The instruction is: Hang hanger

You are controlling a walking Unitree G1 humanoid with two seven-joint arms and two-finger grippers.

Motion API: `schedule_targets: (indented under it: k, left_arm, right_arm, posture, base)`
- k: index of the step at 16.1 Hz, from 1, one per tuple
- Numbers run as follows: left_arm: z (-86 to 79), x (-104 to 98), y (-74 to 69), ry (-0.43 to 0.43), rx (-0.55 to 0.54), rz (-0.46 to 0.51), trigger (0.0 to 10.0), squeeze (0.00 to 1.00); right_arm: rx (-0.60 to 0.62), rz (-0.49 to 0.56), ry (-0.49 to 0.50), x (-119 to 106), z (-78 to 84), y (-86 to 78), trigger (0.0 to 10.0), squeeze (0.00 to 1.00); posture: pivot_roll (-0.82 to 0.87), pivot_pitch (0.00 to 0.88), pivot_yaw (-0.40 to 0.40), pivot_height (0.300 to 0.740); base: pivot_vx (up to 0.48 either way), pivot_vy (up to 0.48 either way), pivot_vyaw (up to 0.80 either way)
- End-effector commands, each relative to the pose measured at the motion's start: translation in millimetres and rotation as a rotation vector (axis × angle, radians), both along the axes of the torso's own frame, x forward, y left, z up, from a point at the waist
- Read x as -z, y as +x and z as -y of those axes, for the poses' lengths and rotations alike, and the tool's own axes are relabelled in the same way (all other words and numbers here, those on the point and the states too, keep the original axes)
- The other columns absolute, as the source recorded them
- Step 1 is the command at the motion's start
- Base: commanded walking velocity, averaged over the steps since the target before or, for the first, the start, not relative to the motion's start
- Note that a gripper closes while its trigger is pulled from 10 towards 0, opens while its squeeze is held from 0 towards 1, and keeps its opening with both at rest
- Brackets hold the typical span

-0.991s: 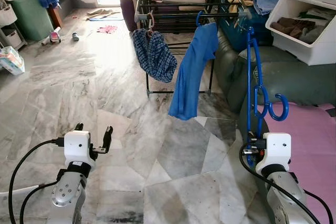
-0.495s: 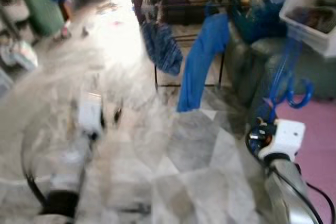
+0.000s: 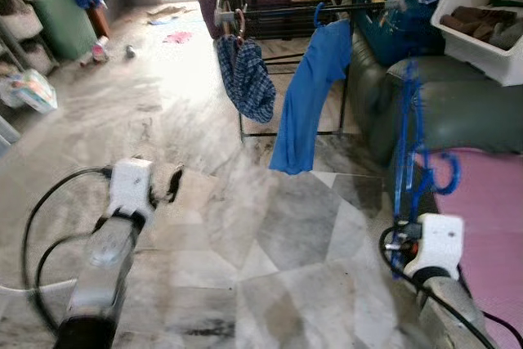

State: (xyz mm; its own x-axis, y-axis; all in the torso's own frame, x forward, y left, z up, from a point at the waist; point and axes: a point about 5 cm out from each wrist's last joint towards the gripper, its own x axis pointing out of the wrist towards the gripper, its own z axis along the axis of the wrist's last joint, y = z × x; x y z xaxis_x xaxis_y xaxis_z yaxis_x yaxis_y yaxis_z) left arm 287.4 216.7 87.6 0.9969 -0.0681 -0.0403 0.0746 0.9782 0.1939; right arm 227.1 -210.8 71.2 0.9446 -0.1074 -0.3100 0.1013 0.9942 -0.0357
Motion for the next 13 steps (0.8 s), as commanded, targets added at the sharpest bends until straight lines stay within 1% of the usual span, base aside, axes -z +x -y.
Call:
schedule_targets:
  k: [1, 3, 4, 5, 6, 8, 9, 12, 13]
  left_arm:
    - [-9.1, 0, -6.4, 0.035, -0.052, 0.023, 10.0, 0.00]
    - [-18.2, 0, -15.2, 0.045, -0.119, 0.034, 10.0, 0.00]
    - [-20.7, 0, -17.1, 0.049, -0.144, 0.037, 10.0, 0.00]
    - [-21.7, -1, -18.4, 0.052, -0.163, 0.042, 10.0, 0.00]
    - [-18.6, -2, -23.8, 0.071, -0.144, 0.046, 10.0, 0.00]
    - [-18.4, -1, -26.4, 0.076, -0.141, 0.042, 10.0, 0.00]
    - [-17.4, -2, -24.6, 0.084, -0.135, 0.035, 10.0, 0.00]
    - [-4.6, -4, -17.5, 0.065, -0.064, 0.030, 10.0, 0.00]
    - [-0.3, -5, -13.7, 0.057, -0.042, 0.027, 10.0, 0.00]
  right_arm:
    - [-0.073, 0.015, -0.024, -6, -8.6, 6.4, 10.0, 0.00]
    - [-0.162, 0.032, -0.017, -14, -19.4, 19.2, 10.0, 0.00]
    - [-0.167, 0.048, -0.021, -15, -20.0, 23.1, 10.0, 0.00]
    - [-0.137, 0.054, -0.009, -15, -18.6, 24.9, 10.0, 0.00]
    - [-0.110, 0.062, 0.007, -13, -22.1, 27.1, 10.0, 0.00]
    - [-0.093, 0.067, -0.013, -13, -24.6, 26.1, 10.0, 0.00]
    - [-0.071, 0.072, -0.028, -13, -24.9, 24.4, 10.0, 0.00]
    - [-0.036, 0.085, -0.030, -12, -24.7, 21.1, 10.0, 0.00]
    - [-0.025, 0.077, -0.061, -12, -25.5, 20.8, 10.0, 0.00]
  posture:
    - [-0.01, 0.026, -0.001, 0.740]
    - [0.03, 0.016, -0.021, 0.740]
    - [0.03, 0.016, -0.023, 0.740]
    - [0.05, 0.020, -0.024, 0.740]
    - [0.06, 0.036, -0.024, 0.740]
    - [0.06, 0.037, -0.018, 0.740]
    - [0.05, 0.043, 0.003, 0.740]
    - [0.03, 0.044, 0.027, 0.740]
    - [0.00, 0.041, 0.045, 0.740]
  base:
    - [0.000, 0.000, 0.00]
    - [0.000, 0.000, 0.00]
    - [0.000, 0.000, 0.00]
    - [0.000, 0.000, 0.00]
    - [0.000, 0.000, 0.00]
    - [0.000, 0.000, 0.00]
    - [0.000, 0.000, 0.00]
    - [0.000, 0.000, 0.00]
    - [0.000, 0.000, 0.80]
